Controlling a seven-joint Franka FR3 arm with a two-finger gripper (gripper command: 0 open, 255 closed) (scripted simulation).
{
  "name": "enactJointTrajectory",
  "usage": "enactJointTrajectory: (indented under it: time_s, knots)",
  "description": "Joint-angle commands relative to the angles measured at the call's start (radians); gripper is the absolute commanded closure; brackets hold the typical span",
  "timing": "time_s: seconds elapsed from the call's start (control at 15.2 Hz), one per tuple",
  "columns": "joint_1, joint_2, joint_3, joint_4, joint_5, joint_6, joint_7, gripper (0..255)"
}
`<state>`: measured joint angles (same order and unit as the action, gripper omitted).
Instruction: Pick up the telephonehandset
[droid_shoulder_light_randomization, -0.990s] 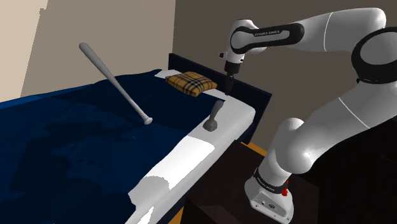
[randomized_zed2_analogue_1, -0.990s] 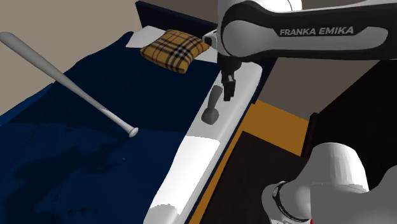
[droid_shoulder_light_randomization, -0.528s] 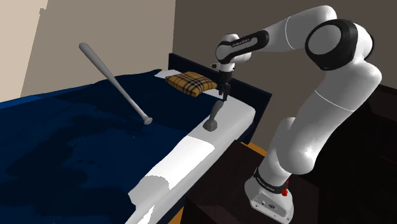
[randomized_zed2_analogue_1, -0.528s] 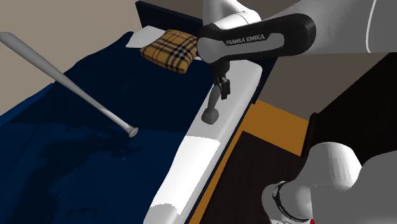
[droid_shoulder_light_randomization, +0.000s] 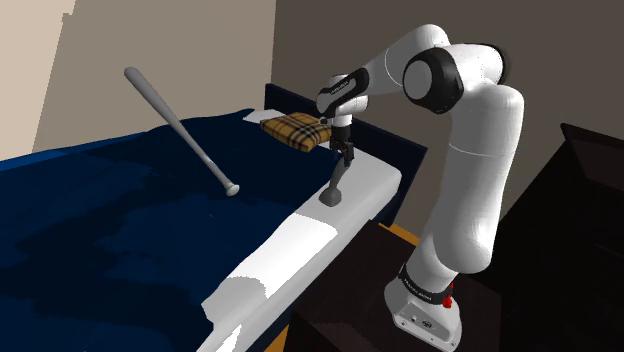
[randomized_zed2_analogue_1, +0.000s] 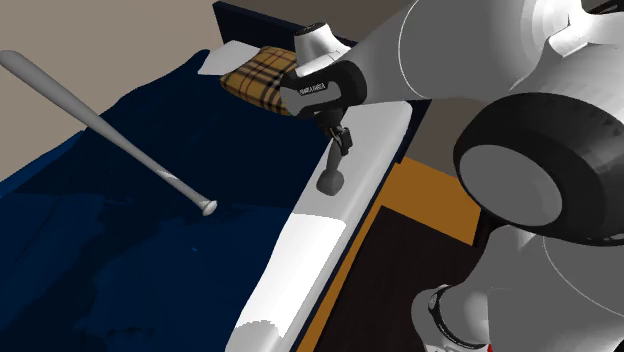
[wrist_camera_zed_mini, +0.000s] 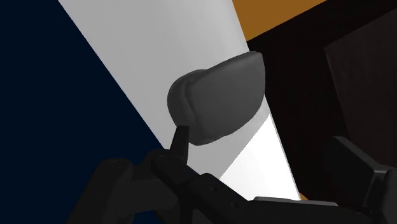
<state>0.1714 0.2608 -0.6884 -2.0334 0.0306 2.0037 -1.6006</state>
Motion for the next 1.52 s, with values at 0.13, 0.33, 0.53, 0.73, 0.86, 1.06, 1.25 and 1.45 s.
enactJointTrajectory:
  time_s: [0.13, 0.33, 0.53, 0.73, 0.86, 1.06, 1.25, 1.45]
  knots:
    - [-0.02, 0.057, 0.015, 0.009, 0.029, 0.035, -0.044, 0]
    - [-0.028, 0.085, 0.024, -0.002, 0.047, 0.069, -0.052, 0]
    - [-0.033, 0.1, 0.029, -0.007, 0.057, 0.086, -0.057, 0]
    - [-0.034, 0.101, 0.029, -0.006, 0.057, 0.087, -0.058, 255]
    - [-0.034, 0.101, 0.029, -0.007, 0.057, 0.087, -0.058, 255]
    - [-0.033, 0.1, 0.029, -0.008, 0.057, 0.087, -0.058, 255]
    - [-0.03, 0.09, 0.026, -0.004, 0.051, 0.076, -0.054, 255]
    - [-0.022, 0.063, 0.016, 0.006, 0.032, 0.042, -0.045, 255]
